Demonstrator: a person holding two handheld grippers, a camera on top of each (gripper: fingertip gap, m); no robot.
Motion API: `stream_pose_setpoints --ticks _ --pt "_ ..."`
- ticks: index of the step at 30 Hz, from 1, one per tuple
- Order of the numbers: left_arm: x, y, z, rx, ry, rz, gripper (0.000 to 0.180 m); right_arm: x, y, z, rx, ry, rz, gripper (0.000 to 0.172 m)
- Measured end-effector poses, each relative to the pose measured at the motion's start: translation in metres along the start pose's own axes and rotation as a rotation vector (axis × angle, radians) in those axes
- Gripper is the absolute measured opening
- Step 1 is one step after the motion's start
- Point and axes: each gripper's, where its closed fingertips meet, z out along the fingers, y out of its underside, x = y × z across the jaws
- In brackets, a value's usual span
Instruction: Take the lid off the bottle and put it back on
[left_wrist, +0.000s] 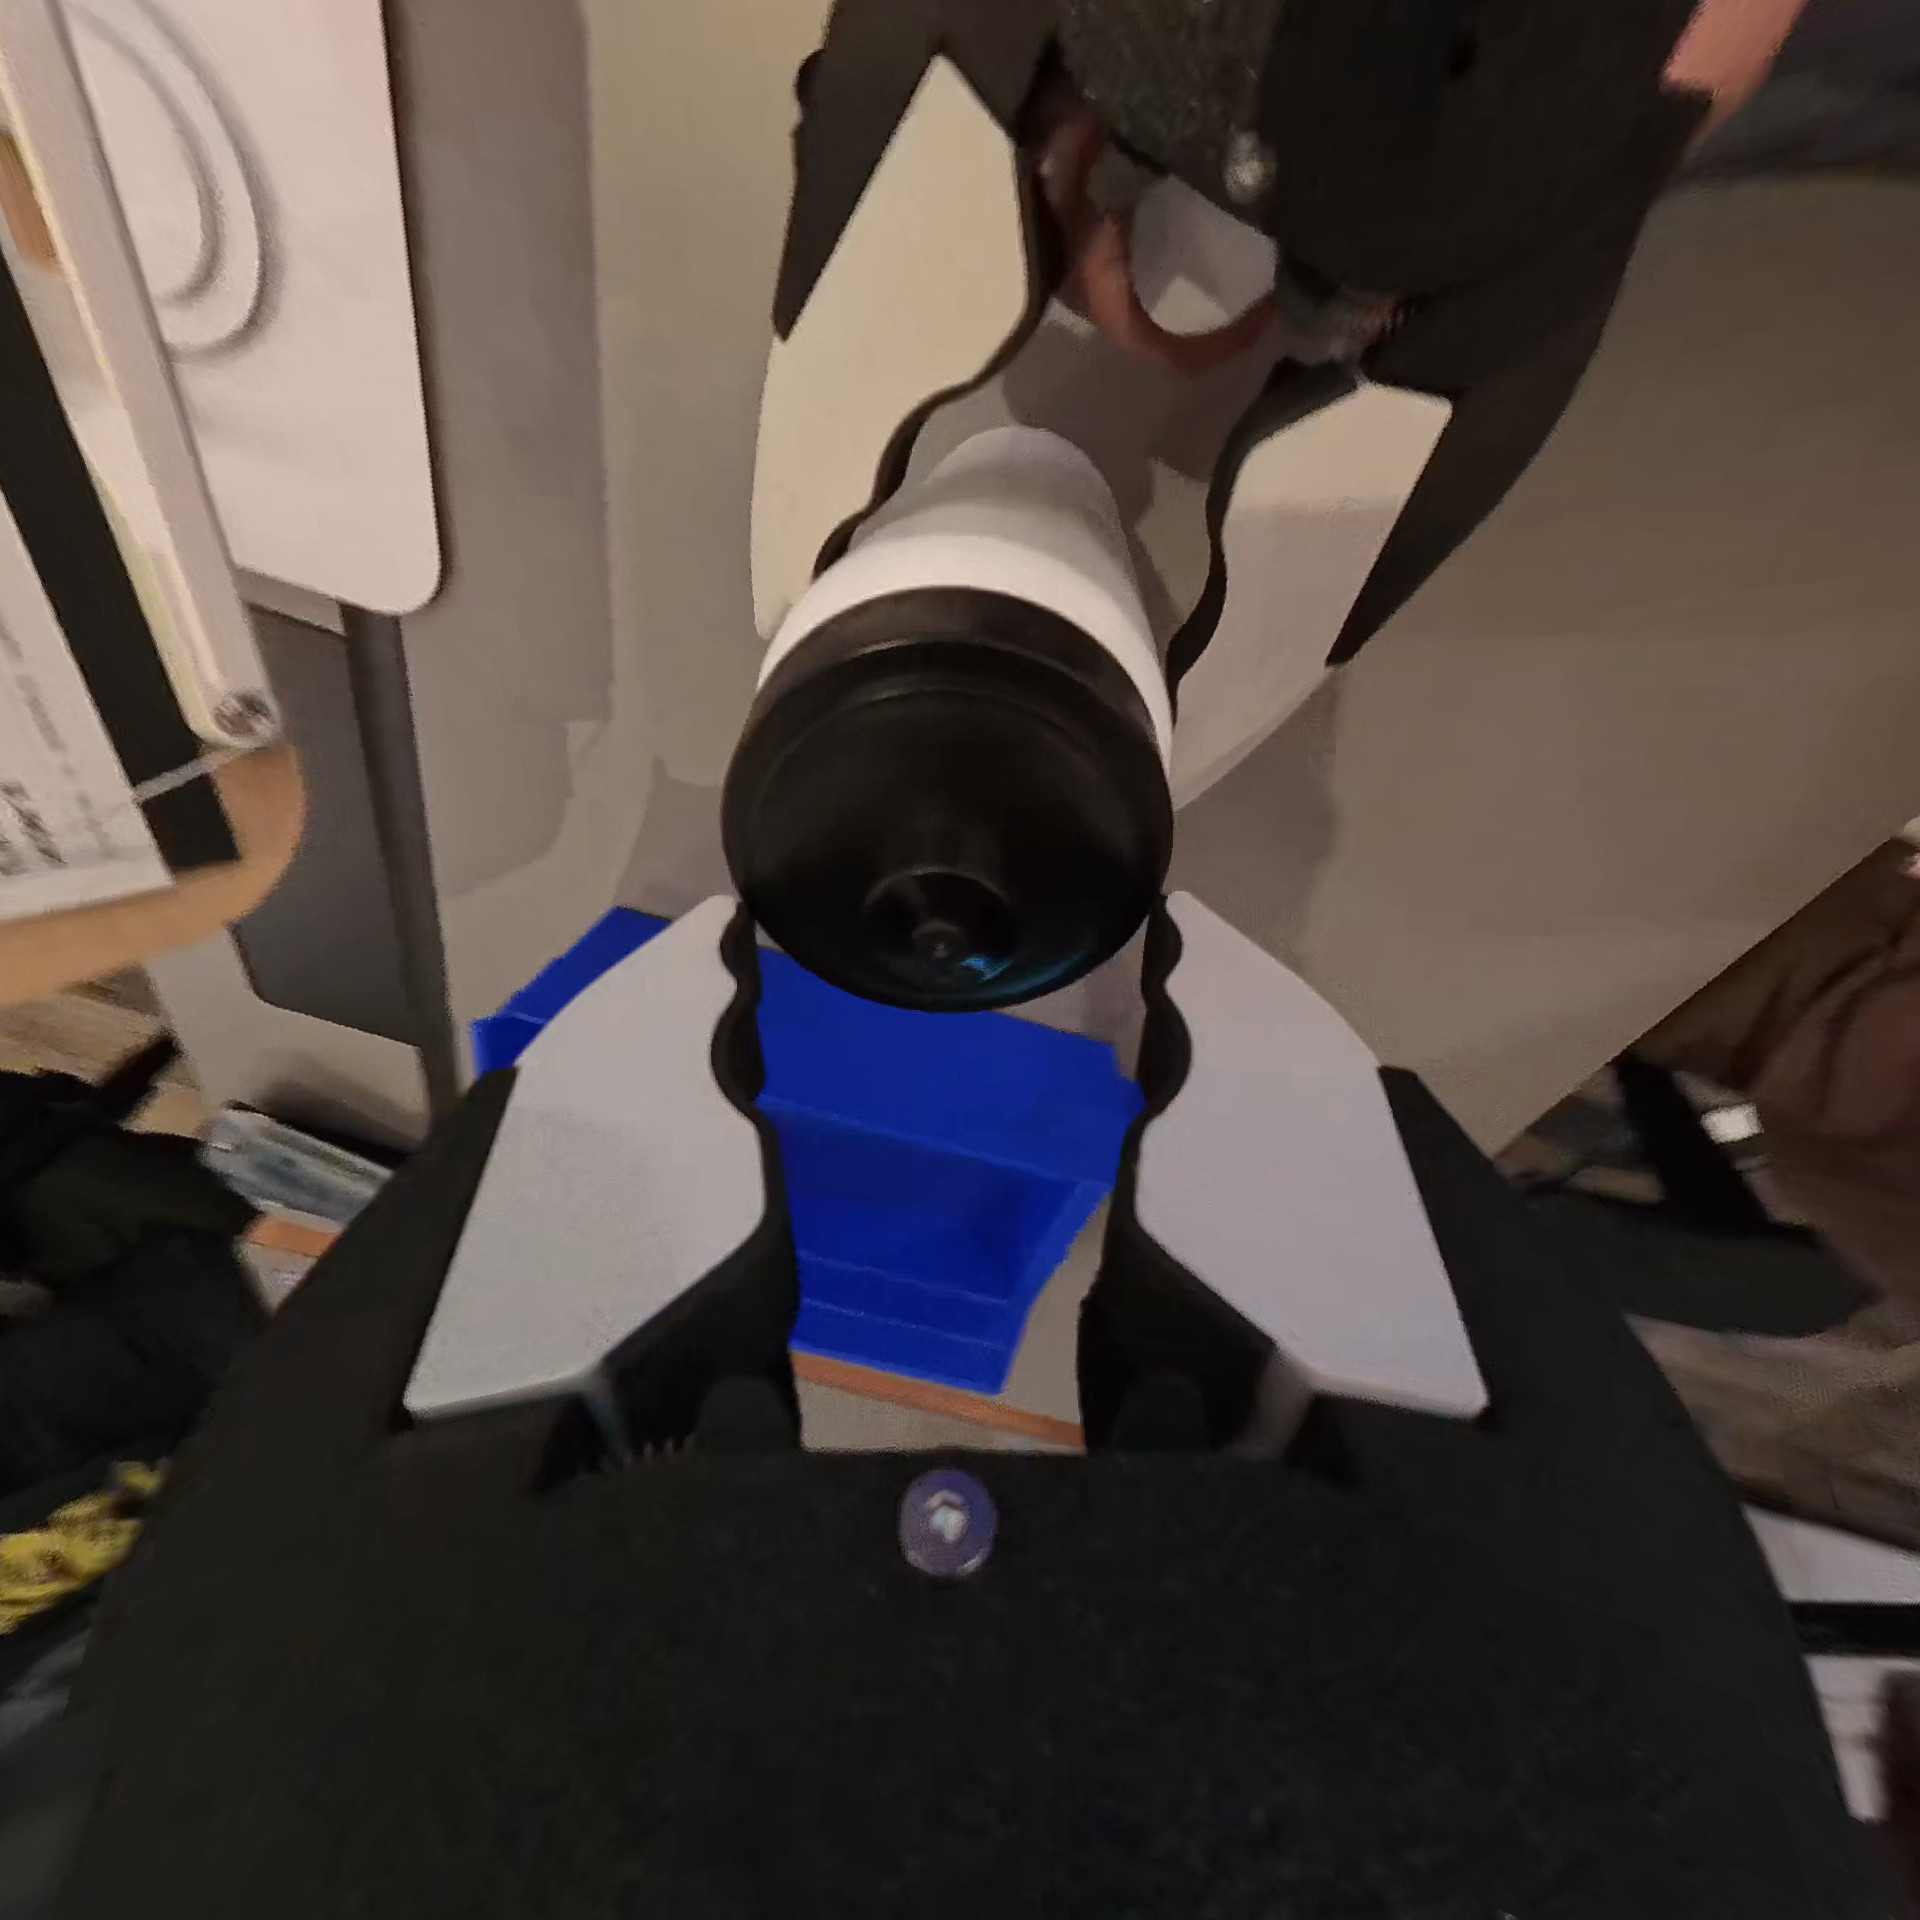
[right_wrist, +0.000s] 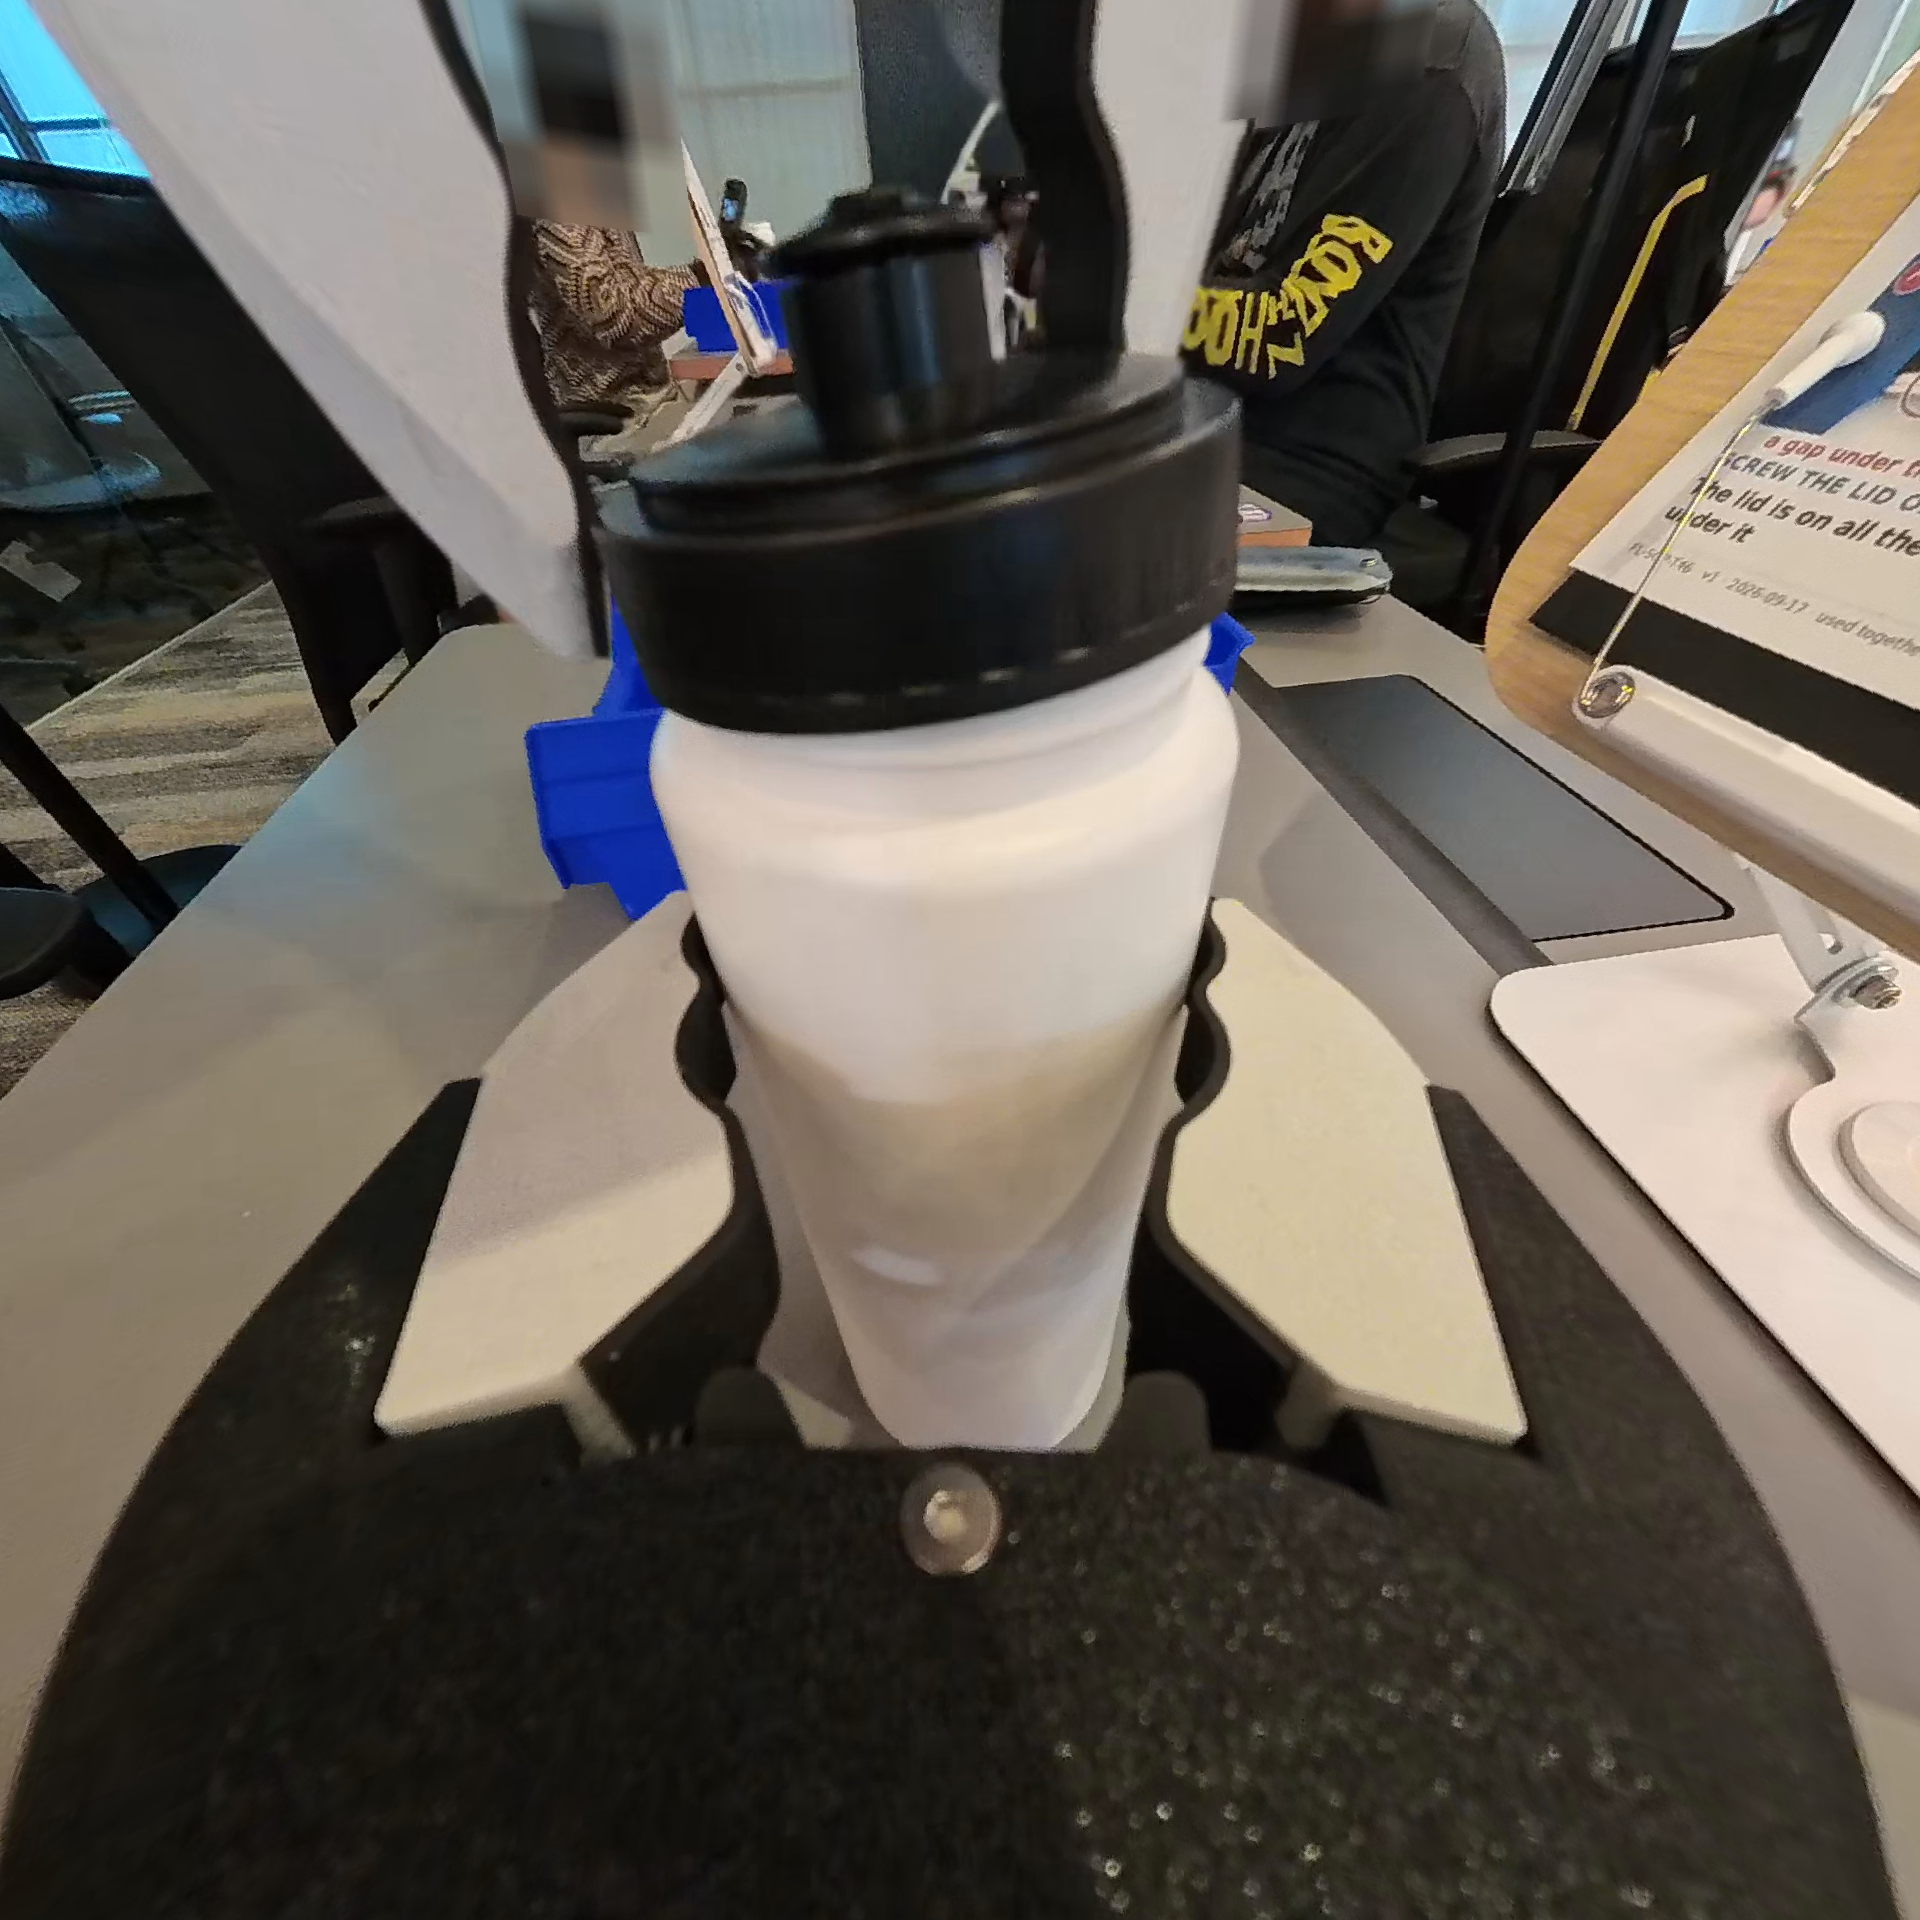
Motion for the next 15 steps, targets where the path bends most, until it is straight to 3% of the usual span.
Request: stream_pose_setpoints --ticks 4,7,10,15 --pt "-0.004 0.003 0.0 -0.017 -0.057 0.144 0.071 0.0 0.0 0.001 0.006 0.001 0.003 0.085" --pt "0.001 -0.003 -0.005 0.043 -0.011 0.068 0.09 0.0 0.0 0.001 0.009 -0.001 0.004 0.085" --pt "0.003 -0.01 -0.012 0.137 -0.008 0.014 0.097 0.0 0.0 0.001 0.008 -0.001 0.004 0.085" --pt "0.0 -0.006 -0.016 0.242 -0.099 -0.155 0.092 0.0 0.0 0.001 0.006 0.0 0.005 0.085"
